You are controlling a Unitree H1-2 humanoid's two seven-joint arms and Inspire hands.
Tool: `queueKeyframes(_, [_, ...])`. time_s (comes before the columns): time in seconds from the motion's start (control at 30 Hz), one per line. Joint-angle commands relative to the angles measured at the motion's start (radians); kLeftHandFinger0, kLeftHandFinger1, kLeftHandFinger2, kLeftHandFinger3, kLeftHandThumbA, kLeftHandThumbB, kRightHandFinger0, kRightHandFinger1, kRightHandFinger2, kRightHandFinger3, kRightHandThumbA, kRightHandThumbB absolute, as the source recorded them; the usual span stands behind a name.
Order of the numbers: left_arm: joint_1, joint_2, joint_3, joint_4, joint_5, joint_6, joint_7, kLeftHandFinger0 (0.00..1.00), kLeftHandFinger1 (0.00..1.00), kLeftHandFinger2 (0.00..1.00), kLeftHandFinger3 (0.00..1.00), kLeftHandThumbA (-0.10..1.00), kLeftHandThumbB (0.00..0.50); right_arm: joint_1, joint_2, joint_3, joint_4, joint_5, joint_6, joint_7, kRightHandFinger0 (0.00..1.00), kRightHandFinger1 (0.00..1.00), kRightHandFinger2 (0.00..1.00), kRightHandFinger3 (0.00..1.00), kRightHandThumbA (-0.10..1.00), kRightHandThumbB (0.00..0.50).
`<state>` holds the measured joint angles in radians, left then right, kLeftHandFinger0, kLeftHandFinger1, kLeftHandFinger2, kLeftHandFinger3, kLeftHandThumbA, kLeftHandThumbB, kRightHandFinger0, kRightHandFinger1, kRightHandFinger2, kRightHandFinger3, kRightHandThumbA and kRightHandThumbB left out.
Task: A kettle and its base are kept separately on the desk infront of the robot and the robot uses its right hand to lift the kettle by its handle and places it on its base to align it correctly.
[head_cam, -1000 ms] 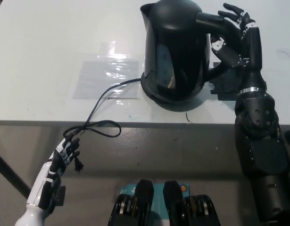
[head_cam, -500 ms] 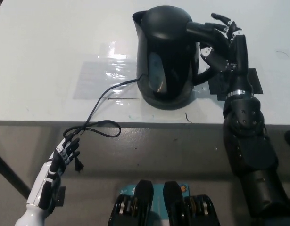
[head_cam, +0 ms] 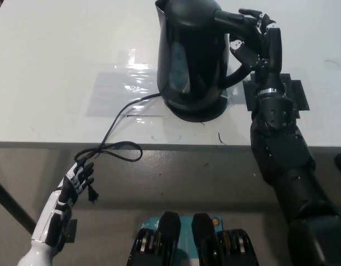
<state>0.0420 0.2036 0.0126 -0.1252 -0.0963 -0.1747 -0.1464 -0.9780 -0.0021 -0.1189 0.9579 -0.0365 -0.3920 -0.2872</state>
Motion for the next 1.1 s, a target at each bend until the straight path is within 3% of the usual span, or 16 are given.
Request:
queueKeyframes(0.0, [-0.008,0.012,0.006,-0.03,-0.015,-0.023,-0.016,1.0,1.0,1.0,1.0,1.0,0.08,-0.074,-0.014,0.005,-0.005,-0.015,-0.078,-0.044,0.0,0.24,0.55,0.56,-0.1,0.113])
queueKeyframes(0.33, [-0.012,0.013,0.007,-0.029,-0.017,-0.025,-0.016,1.0,1.0,1.0,1.0,1.0,0.08,-0.038,-0.037,0.02,-0.079,-0.043,-0.058,-0.039,0.0,0.22,0.52,0.55,-0.1,0.115])
queueKeyframes(0.67, [-0.006,0.014,0.007,-0.03,-0.011,-0.018,-0.014,1.0,1.0,1.0,1.0,1.0,0.082,0.023,-0.058,0.02,-0.208,-0.008,-0.051,0.025,0.0,0.26,0.56,0.6,-0.1,0.115])
queueKeyframes(1.07, [-0.012,0.014,0.006,-0.027,-0.01,-0.023,-0.015,1.0,1.0,1.0,1.0,1.0,0.075,0.038,-0.038,0.013,-0.198,-0.001,-0.029,0.026,0.0,0.24,0.54,0.61,-0.1,0.113])
